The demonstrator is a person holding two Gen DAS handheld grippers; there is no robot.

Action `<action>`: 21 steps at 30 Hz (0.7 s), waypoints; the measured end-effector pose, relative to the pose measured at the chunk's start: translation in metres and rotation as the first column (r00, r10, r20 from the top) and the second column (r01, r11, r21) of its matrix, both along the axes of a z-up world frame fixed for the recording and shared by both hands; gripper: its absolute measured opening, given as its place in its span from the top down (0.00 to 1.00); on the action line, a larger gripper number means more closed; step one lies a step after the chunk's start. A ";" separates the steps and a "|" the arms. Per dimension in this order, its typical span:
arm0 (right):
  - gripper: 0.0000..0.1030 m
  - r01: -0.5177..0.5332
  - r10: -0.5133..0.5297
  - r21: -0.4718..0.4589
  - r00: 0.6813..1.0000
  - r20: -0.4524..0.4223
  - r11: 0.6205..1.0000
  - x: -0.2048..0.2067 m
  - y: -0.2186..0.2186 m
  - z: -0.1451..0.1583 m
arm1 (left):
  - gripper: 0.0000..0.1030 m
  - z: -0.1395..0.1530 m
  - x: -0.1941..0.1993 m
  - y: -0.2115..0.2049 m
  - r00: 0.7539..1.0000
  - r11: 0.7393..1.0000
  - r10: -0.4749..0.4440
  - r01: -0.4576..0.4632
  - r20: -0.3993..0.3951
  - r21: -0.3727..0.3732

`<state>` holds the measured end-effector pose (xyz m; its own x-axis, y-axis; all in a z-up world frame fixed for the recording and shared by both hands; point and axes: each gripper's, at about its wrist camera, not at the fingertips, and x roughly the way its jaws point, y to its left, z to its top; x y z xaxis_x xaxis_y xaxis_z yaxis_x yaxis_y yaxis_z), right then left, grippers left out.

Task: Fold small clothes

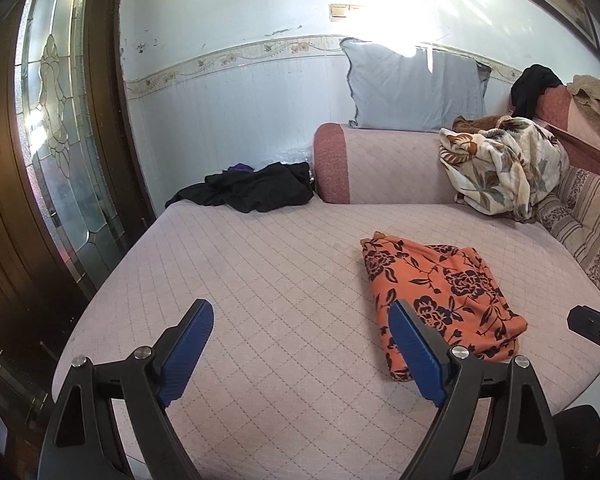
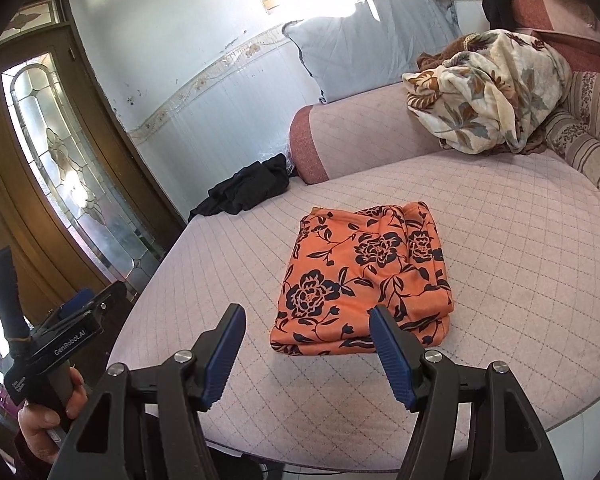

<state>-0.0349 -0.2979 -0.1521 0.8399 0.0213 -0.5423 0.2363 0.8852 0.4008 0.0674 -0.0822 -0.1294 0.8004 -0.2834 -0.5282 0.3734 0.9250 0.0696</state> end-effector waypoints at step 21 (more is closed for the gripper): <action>0.33 0.098 -0.098 -0.033 0.995 0.015 0.995 -0.028 -0.038 0.005 | 0.13 0.001 -0.024 -0.078 0.988 0.987 -0.154 0.154 0.002 0.042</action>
